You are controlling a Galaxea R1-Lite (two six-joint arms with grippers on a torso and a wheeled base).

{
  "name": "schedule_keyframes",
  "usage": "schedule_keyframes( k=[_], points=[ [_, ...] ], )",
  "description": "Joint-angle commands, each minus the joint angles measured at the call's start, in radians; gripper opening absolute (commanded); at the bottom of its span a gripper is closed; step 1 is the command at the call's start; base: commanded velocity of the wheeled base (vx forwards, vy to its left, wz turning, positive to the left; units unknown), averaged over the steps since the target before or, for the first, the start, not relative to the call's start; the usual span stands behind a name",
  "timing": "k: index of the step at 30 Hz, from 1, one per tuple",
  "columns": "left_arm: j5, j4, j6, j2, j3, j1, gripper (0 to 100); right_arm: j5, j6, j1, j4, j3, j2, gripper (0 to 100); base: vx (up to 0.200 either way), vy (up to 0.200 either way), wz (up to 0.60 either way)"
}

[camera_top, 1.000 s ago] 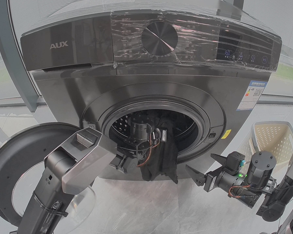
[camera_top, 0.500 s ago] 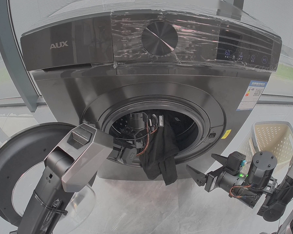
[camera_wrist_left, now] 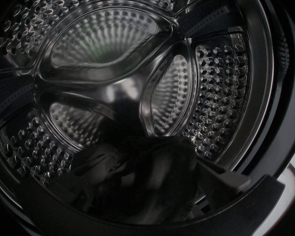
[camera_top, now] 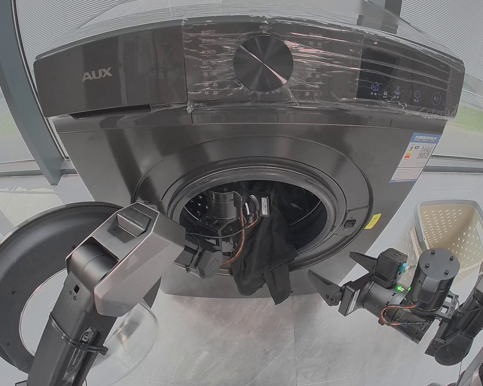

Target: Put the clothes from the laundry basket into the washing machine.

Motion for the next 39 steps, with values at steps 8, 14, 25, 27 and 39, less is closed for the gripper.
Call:
schedule_keyframes(
  k=[8,14,25,27,39],
  points=[
    [-0.058,0.037,-0.002,-0.058,0.216,-0.031,100,0.001,0.0,0.0,-0.001,0.0,0.003,100,0.0,0.0,0.0],
    [-0.104,0.025,-0.003,-0.048,0.293,-0.033,100,0.003,0.0,0.0,0.0,0.0,0.004,100,0.0,0.0,0.0],
    [-0.1,0.026,0.003,0.003,0.253,-0.025,0,0.004,0.0,0.001,-0.001,0.0,0.004,100,0.0,0.0,0.0],
    [-0.09,0.025,-0.002,0.006,0.21,-0.022,0,0.004,0.0,0.001,-0.001,0.0,0.004,100,0.0,0.0,0.0],
    [0.035,0.026,-0.017,0.074,-0.092,0.021,0,0.004,0.0,0.0,-0.001,0.0,0.004,100,0.0,0.0,0.0]
  ],
)
